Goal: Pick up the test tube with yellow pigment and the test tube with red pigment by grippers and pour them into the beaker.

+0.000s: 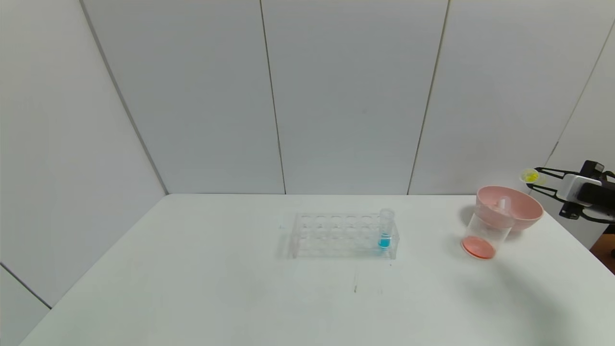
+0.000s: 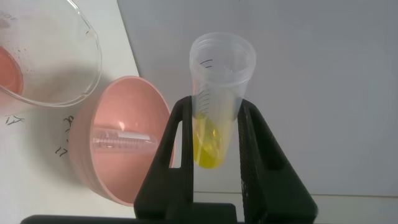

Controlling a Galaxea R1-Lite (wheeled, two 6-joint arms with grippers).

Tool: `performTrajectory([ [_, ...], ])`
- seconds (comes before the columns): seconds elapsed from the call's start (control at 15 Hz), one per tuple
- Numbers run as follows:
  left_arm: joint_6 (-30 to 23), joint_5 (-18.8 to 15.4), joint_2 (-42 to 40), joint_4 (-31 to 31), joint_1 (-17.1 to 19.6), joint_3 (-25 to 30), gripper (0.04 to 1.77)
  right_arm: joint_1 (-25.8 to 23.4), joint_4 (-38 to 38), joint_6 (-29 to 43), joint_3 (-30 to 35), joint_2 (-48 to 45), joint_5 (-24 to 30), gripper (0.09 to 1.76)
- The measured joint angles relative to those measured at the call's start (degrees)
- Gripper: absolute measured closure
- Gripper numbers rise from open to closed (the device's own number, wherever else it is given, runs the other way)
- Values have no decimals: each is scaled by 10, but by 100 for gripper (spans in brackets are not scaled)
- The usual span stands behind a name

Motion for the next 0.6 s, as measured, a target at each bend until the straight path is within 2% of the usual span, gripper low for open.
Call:
performTrajectory([
  [0.6, 0, 0, 0, 0, 0, 0, 5, 3, 20, -1, 1, 1, -1, 136],
])
